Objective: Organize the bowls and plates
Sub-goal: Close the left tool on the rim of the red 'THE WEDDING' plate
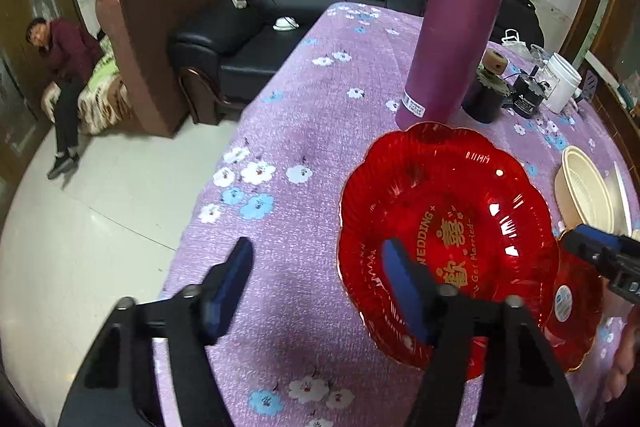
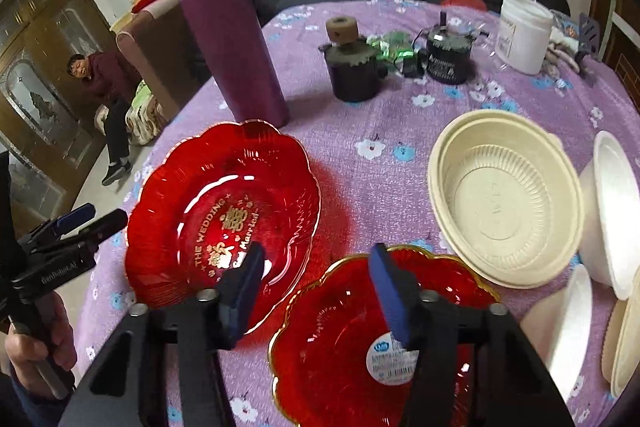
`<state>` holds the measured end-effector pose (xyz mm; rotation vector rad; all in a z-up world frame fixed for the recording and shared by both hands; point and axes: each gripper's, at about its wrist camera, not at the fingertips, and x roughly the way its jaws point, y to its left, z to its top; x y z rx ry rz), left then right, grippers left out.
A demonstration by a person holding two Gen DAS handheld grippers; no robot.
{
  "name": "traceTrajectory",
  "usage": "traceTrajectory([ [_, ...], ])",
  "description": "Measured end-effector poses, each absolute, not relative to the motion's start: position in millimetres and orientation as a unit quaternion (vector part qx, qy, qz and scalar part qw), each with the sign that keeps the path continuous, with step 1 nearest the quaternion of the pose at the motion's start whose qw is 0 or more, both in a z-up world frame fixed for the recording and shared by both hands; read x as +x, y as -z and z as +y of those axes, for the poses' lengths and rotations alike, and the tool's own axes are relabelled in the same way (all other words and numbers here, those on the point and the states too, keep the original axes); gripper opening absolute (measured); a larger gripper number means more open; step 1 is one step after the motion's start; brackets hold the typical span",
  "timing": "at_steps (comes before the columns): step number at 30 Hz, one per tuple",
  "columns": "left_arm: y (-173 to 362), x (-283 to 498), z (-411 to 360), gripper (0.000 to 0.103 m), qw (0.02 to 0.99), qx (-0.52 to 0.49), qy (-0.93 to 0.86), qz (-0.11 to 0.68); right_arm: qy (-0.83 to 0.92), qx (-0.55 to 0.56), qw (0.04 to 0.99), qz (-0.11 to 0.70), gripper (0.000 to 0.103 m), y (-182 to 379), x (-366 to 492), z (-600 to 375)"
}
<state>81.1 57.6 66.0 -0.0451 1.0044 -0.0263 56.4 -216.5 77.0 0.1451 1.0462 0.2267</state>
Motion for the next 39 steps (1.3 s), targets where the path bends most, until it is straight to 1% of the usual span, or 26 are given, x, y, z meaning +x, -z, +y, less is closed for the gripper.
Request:
traceTrajectory([
  [1,-64,83,58,0.060,0.876,-0.024,0.015,0.482,-0.107,0.070,0.857,0.499,0.045,-75,59,-217],
  [3,-60,86,60,0.057,0.875,-0.025,0.012,0.484,-0.110,0.071,0.855,0.501,0.044,-70,62,-216],
  [5,-55,89,62,0.045,0.872,-0.032,0.017,0.489,-0.106,0.070,0.855,0.503,0.044,-65,64,-214],
  [7,-50,93,63,0.038,0.868,-0.039,0.020,0.495,-0.106,0.072,0.853,0.505,0.043,-62,67,-213],
  [8,-48,95,63,0.033,0.866,-0.039,0.021,0.498,-0.107,0.071,0.853,0.506,0.040,-61,68,-212],
  [9,-45,97,62,0.031,0.864,-0.040,0.022,0.501,-0.105,0.068,0.853,0.507,0.039,-59,69,-210],
  [10,-43,98,62,0.024,0.863,-0.047,0.032,0.502,-0.103,0.064,0.852,0.509,0.036,-57,70,-209],
  [11,-42,98,61,0.019,0.861,-0.054,0.040,0.503,-0.102,0.063,0.851,0.511,0.031,-56,71,-207],
  [12,-40,100,59,0.017,0.860,-0.056,0.044,0.505,-0.103,0.061,0.850,0.512,0.027,-54,71,-205],
  [13,-40,100,58,0.015,0.860,-0.054,0.045,0.505,-0.101,0.058,0.849,0.515,0.021,-53,72,-203],
  [15,-39,101,54,0.010,0.861,-0.050,0.048,0.504,-0.099,0.058,0.850,0.514,0.017,-52,72,-201],
  [17,-39,100,51,0.009,0.863,-0.045,0.046,0.502,-0.105,0.065,0.850,0.513,0.008,-51,71,-199],
  [20,-39,98,51,0.009,0.863,-0.041,0.045,0.502,-0.096,0.048,0.856,0.507,0.008,-53,67,-193],
  [24,-44,90,53,0.009,0.865,-0.037,0.042,0.499,-0.100,0.053,0.855,0.505,0.008,-54,63,-192],
  [31,-55,59,60,0.010,0.872,-0.032,0.037,0.487,-0.113,0.041,0.860,0.497,0.008,-67,41,-181],
  [39,-61,2,73,0.020,0.878,-0.025,0.032,0.476,-0.142,0.041,0.858,0.492,0.008,-76,3,-168],
])
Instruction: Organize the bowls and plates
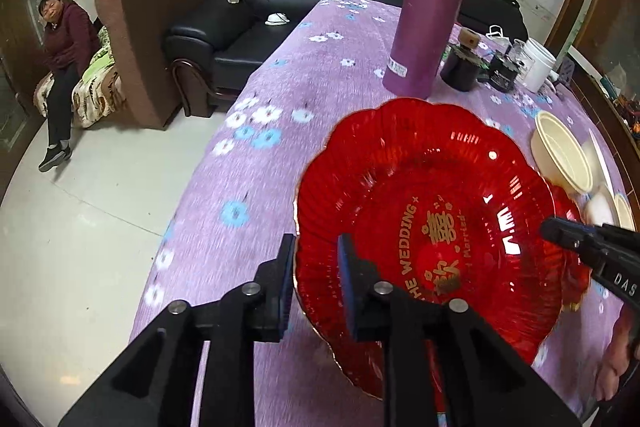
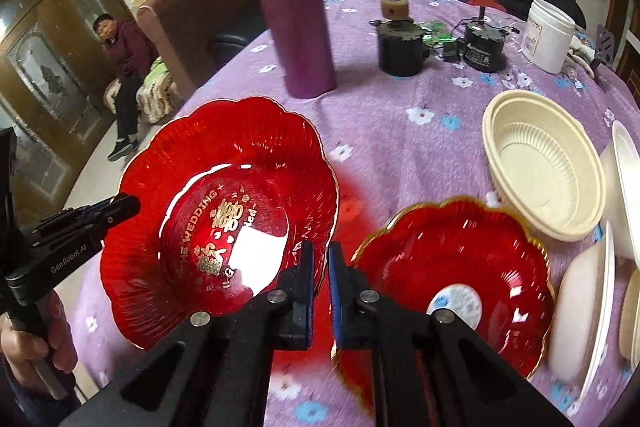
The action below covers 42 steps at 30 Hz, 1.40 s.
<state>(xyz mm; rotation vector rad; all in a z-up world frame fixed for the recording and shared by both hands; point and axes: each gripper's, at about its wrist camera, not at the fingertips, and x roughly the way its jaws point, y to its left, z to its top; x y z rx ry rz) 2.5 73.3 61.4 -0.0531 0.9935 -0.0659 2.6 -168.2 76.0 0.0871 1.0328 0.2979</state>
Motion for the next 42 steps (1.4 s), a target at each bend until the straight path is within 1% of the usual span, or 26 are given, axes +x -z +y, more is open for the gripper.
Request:
traceTrajectory([
  [8,-56,-53,83,0.030,0.876,-0.035,0.035,0.479,-0.176,0.032,0.851,0.494,0.009,-78,-44,-155],
  [16,-44,-78,83,0.031,0.872,-0.043,0.035,0.486,-0.196,0.032,0.845,0.497,0.010,-69,-77,-156],
  [22,-38,-78,77,0.031,0.874,-0.034,0.026,0.485,-0.191,0.040,0.841,0.505,0.010,-57,-78,-158],
  [25,-38,-78,74,0.035,0.875,-0.034,0.026,0.482,-0.189,0.042,0.842,0.504,0.010,-55,-78,-159],
  [30,-38,-79,70,0.036,0.880,-0.027,0.019,0.473,-0.188,0.043,0.843,0.503,0.010,-54,-80,-158],
  [33,-39,-79,73,0.042,0.878,-0.037,0.029,0.476,-0.190,0.050,0.841,0.503,0.012,-53,-81,-159],
  [35,-42,-81,77,0.050,0.880,-0.045,0.031,0.472,-0.195,0.062,0.839,0.505,0.012,-53,-82,-163],
  [37,-46,-84,81,0.055,0.884,-0.044,0.025,0.464,-0.192,0.063,0.844,0.496,0.013,-56,-86,-169],
  [39,-48,-87,85,0.057,0.887,-0.050,0.024,0.459,-0.189,0.065,0.853,0.482,0.018,-61,-91,-178],
  [41,-51,-90,87,0.057,0.887,-0.061,0.031,0.456,-0.182,0.074,0.864,0.463,0.026,-67,-99,-191],
  [42,-53,-92,86,0.057,0.888,-0.063,0.033,0.454,-0.175,0.079,0.871,0.453,0.028,-69,-104,-198],
])
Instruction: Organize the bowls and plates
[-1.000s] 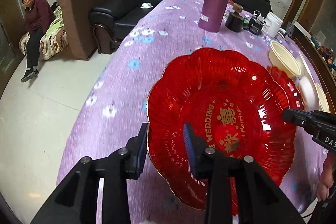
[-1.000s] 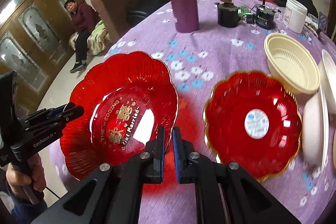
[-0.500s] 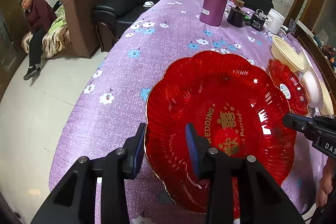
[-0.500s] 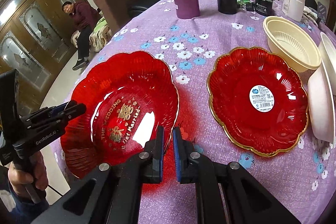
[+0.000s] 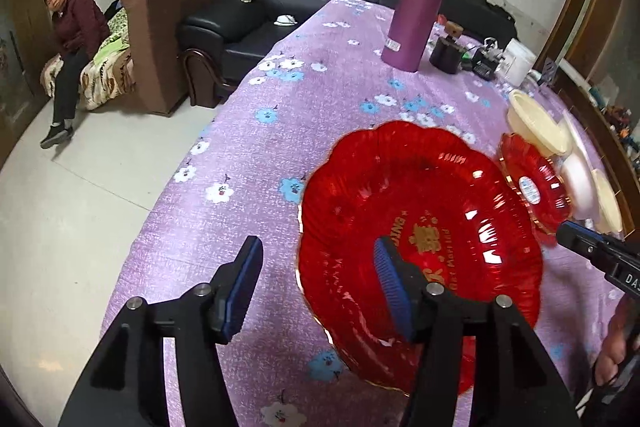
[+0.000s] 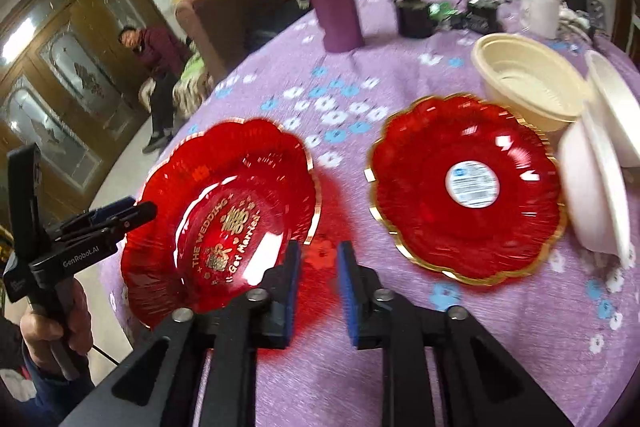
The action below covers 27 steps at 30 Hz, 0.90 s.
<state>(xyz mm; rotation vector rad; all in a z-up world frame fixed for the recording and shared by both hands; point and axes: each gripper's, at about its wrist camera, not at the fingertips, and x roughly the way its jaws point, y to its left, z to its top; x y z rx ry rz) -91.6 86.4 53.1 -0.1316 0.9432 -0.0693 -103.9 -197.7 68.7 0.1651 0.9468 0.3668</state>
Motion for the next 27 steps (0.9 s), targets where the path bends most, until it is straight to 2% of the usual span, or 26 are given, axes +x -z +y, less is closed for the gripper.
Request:
traceTrajectory([
  [2,-57,-94,82,0.057,0.890,-0.064,0.041,0.449,-0.164,0.091,0.879,0.438,0.032,-71,-110,-209],
  [7,-73,-99,57,0.058,0.897,-0.055,0.073,0.433,-0.142,0.139,0.884,0.422,0.033,-71,-121,-235],
  [13,-85,-98,18,0.064,0.898,-0.024,0.103,0.428,-0.150,0.181,0.872,0.429,0.034,-60,-127,-255],
  [15,-87,-96,4,0.065,0.895,-0.015,0.114,0.432,-0.142,0.189,0.872,0.429,0.050,-59,-130,-263],
  [16,-88,-94,-5,0.066,0.893,-0.011,0.122,0.434,-0.136,0.195,0.873,0.426,0.065,-58,-130,-269],
  [17,-90,-92,-13,0.066,0.891,-0.006,0.128,0.436,-0.128,0.201,0.874,0.423,0.071,-57,-131,-275],
  [23,-97,-84,-68,0.075,0.888,0.044,0.154,0.430,-0.068,0.221,0.876,0.423,0.071,-57,-137,-318],
  [27,-93,-71,-94,0.075,0.880,0.065,0.164,0.441,-0.049,0.235,0.880,0.409,0.079,-59,-145,-342],
])
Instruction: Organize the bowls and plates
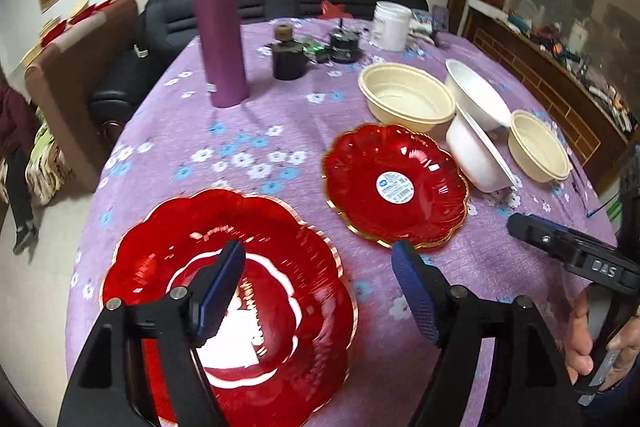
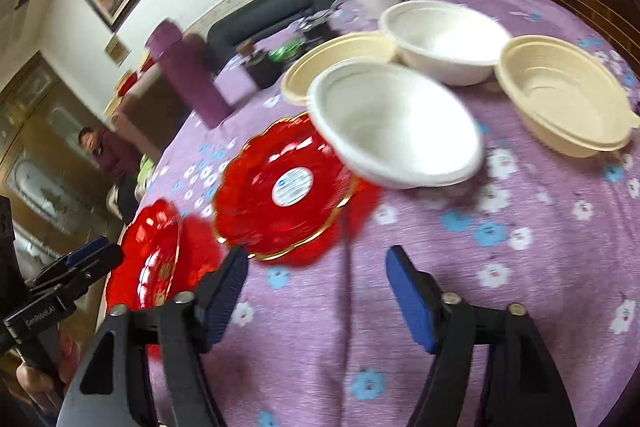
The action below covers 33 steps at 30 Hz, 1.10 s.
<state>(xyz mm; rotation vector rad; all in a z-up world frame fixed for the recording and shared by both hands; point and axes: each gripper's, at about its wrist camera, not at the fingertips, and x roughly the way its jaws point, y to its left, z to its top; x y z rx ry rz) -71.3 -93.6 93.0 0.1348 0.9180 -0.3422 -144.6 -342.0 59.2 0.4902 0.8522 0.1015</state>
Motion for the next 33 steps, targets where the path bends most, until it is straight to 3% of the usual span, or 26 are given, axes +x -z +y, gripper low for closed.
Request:
traceTrajectory([
  [6,-84,-43,-112,0.075,0.870,0.072,0.161,0.461,-0.025,0.236,0.882,0.406,0.083,-64,-151,-354],
  [8,-82,-31,-115,0.075,0.867,0.073,0.156,0.467,-0.028,0.229,0.879,0.416,0.079,-63,-147,-353],
  [9,-79,-22,-118,0.075,0.863,0.074,0.155,0.474,-0.028,0.231,0.877,0.420,0.073,-62,-144,-353],
  [11,-75,-8,-120,0.073,0.858,0.073,0.155,0.483,-0.037,0.239,0.866,0.437,0.024,-56,-135,-353],
  [16,-63,27,-126,0.048,0.844,0.072,0.147,0.510,-0.035,0.257,0.854,0.450,0.023,-48,-122,-354],
  [21,-51,52,-129,0.044,0.835,0.060,0.142,0.528,-0.027,0.255,0.853,0.454,0.023,-46,-111,-349],
  [28,-35,67,-137,0.025,0.820,0.051,0.155,0.548,-0.026,0.261,0.845,0.465,0.023,-37,-94,-348],
  [33,-22,73,-144,0.024,0.812,0.046,0.160,0.559,-0.023,0.264,0.843,0.469,0.023,-31,-87,-348],
])
